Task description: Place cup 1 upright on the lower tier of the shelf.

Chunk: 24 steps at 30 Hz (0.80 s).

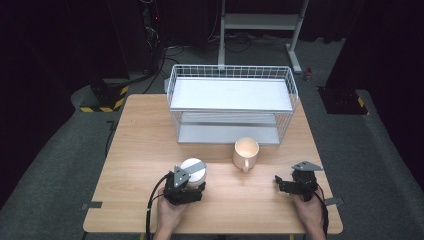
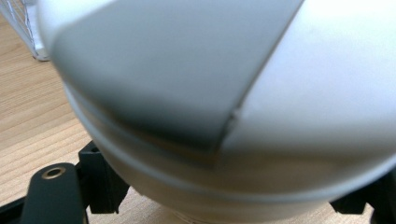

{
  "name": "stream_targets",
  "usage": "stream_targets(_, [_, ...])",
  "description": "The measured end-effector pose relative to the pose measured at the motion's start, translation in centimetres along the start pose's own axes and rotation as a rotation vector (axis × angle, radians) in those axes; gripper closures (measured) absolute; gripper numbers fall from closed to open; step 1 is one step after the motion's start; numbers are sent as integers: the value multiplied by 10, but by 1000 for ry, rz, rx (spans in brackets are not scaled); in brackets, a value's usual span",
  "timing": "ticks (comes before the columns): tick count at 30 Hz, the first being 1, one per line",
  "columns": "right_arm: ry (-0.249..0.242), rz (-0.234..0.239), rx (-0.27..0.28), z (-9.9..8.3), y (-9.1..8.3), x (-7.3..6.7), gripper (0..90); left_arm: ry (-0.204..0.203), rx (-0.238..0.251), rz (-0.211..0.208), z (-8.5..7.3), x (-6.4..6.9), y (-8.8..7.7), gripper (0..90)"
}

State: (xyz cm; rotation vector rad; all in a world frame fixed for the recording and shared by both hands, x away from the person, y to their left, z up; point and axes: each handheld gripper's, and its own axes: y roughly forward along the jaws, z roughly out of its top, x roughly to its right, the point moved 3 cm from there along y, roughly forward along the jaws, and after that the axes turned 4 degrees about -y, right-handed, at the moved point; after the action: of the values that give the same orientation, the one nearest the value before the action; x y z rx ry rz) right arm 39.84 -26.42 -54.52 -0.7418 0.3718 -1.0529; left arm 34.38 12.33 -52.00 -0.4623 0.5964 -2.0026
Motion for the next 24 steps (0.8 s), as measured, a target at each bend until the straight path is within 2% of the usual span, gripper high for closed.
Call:
stream_targets(4, [0, 0, 0, 0, 0, 0, 146, 10, 4, 10, 0, 1, 0, 190])
stream_targets(9, [0, 0, 0, 0, 0, 0, 146, 18, 1, -1, -1, 1, -1, 191])
stream_targets(24, [0, 0, 0, 0, 0, 0, 147, 10, -7, -22, 0, 2, -2, 192])
